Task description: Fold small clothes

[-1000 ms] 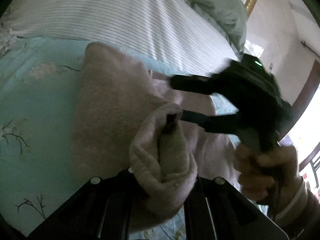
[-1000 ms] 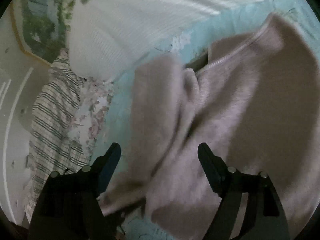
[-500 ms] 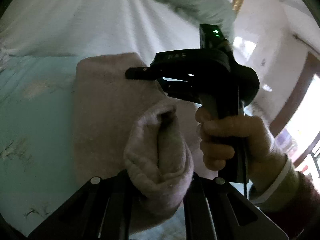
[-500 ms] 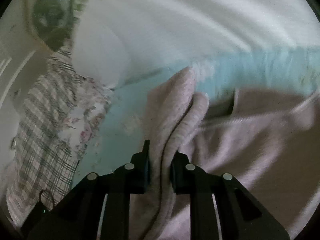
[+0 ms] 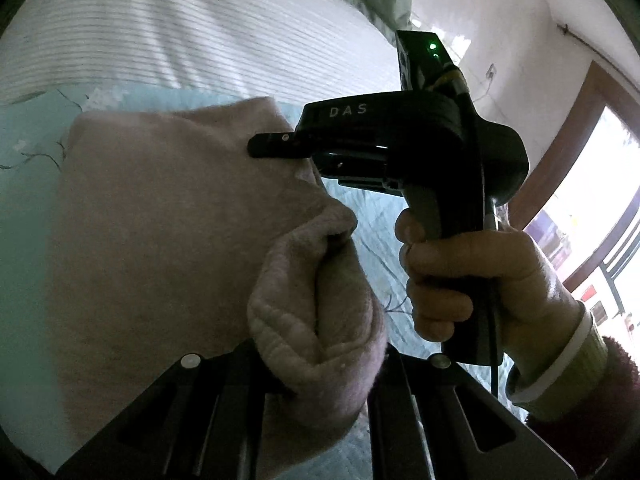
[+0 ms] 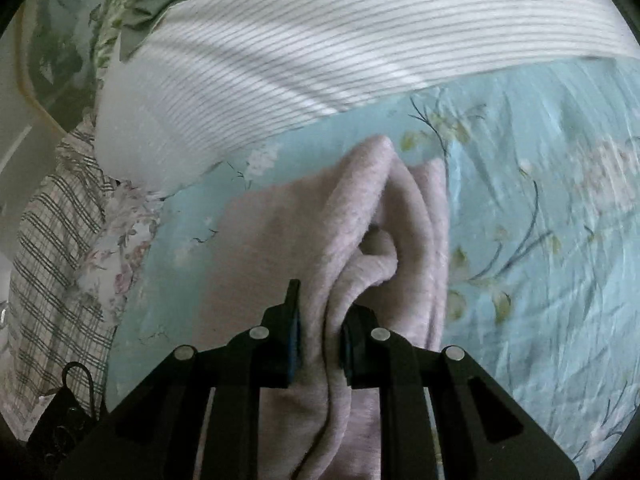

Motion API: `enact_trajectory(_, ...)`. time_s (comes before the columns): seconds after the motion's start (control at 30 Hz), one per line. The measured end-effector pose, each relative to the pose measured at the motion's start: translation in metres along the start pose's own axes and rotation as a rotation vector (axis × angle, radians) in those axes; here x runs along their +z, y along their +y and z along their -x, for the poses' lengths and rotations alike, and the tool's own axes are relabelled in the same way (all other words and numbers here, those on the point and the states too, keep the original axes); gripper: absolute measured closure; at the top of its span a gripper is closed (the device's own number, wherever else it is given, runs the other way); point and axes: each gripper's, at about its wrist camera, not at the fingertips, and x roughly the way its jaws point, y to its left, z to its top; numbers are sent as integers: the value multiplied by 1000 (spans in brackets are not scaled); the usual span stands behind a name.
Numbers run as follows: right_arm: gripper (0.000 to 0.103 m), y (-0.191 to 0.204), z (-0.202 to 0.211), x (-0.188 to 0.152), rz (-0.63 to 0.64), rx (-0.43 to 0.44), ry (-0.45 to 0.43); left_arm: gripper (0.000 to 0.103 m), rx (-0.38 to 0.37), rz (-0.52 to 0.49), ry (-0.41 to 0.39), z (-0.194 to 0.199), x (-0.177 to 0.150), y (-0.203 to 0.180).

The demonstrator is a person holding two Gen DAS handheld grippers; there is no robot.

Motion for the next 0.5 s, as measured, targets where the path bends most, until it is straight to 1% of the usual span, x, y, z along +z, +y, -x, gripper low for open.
enact_trajectory(0.17,85,-2,5,0,7,18,-19,95,2,-6,5,-7,9,0)
enact_trajectory(0.27,84,-5,5,-2,2,2,-3,95,8,3,25,-14,-1,5)
enact_trajectory(0.33,84,-11,6,-6,-19,5,-6,95,6,6,36,-18,-3,0)
enact_trajectory(0.37,84,-13,6,-7,-23,4,-8,93,7,3,41,-19,-3,-1)
enact_trajectory(0.4,82,-12,6,-9,-23,0,-11,91,6,0,46,-23,-1,-2)
enact_trajectory(0.43,79,-13,7,-10,-23,-3,-13,86,2,-2,52,-23,0,-3)
enact_trajectory(0.47,75,-13,9,-11,-24,-15,-20,79,-1,-1,62,-22,0,-3)
enact_trajectory(0.5,63,-12,10,-11,-27,-30,-23,77,-7,0,68,-22,1,-2)
